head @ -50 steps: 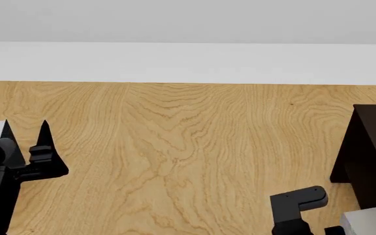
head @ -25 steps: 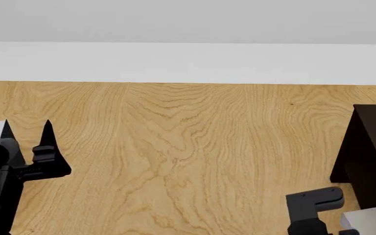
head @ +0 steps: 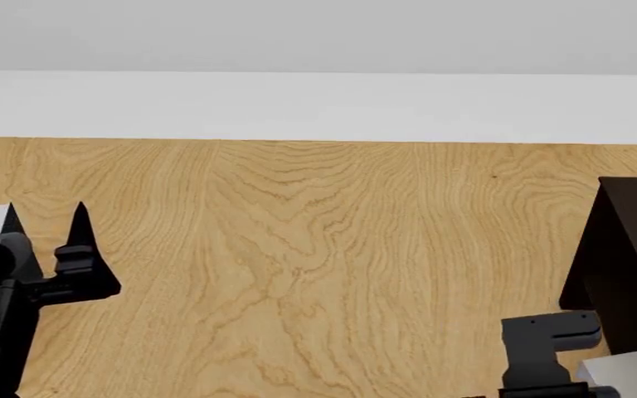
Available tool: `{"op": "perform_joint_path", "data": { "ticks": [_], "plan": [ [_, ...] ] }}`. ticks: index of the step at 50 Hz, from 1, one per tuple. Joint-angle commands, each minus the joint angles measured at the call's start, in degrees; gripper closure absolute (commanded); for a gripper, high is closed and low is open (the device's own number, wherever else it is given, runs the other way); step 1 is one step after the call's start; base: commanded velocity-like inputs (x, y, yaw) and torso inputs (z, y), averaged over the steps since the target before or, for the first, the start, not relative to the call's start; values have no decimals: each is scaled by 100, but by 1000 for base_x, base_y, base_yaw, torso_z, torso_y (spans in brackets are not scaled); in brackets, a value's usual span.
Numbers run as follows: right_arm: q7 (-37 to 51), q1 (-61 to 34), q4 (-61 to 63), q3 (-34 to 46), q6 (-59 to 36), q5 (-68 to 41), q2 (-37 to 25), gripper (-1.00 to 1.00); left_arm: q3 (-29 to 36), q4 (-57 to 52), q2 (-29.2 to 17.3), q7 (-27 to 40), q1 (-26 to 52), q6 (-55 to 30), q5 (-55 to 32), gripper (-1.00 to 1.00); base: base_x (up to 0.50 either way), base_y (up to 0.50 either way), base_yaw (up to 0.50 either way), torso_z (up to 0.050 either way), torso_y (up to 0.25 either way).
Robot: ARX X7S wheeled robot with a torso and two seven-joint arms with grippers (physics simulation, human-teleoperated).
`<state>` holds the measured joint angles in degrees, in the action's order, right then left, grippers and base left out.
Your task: Pick up the book on the right and place it on the cabinet shelf.
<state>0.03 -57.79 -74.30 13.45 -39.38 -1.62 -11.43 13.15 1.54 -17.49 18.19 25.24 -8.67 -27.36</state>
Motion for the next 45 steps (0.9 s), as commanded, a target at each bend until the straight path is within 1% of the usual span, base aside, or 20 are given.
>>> {"op": "perform_joint_path", "data": {
  "ticks": [1,5,8,14,23,24,30,38,45],
  "plan": [
    [335,-18,-68,-15,-162,163,-136,-100,4,-141,-44,101,-27,-108,-28,-100,0,0,-3,0,0],
    [481,34,-68,139,-194,247,-151,-100,8,-120,-41,107,-28,-109,-34,-100,0,-1,-3,0,0],
    [899,14,-68,-64,240,140,-231,-100,12,-125,-48,110,-30,-116,-41,-100,0,-1,-3,0,0],
    [1223,12,-68,-153,799,146,-324,-100,15,-141,-59,125,-37,-128,-53,-100,0,-2,-3,0,0],
    [1510,72,-68,16,1510,248,-463,-100,56,-208,-69,175,-20,-179,-36,-100,0,-2,-3,0,0],
    [1617,69,-67,86,1516,298,-469,-100,67,-182,-61,169,-13,-167,-24,-100,0,0,0,0,0],
    [2142,99,-68,103,2289,263,-564,-100,107,-172,-51,162,12,-178,-19,-100,8,-3,-4,0,0],
    [2053,341,-68,97,2224,166,-583,-100,133,-186,-73,192,-8,-187,9,-100,15,-6,-10,0,0],
    [1840,320,-68,175,2424,186,-541,-100,152,-224,-81,195,-15,-200,-7,-100,17,-10,-15,0,0]
  ]
}}
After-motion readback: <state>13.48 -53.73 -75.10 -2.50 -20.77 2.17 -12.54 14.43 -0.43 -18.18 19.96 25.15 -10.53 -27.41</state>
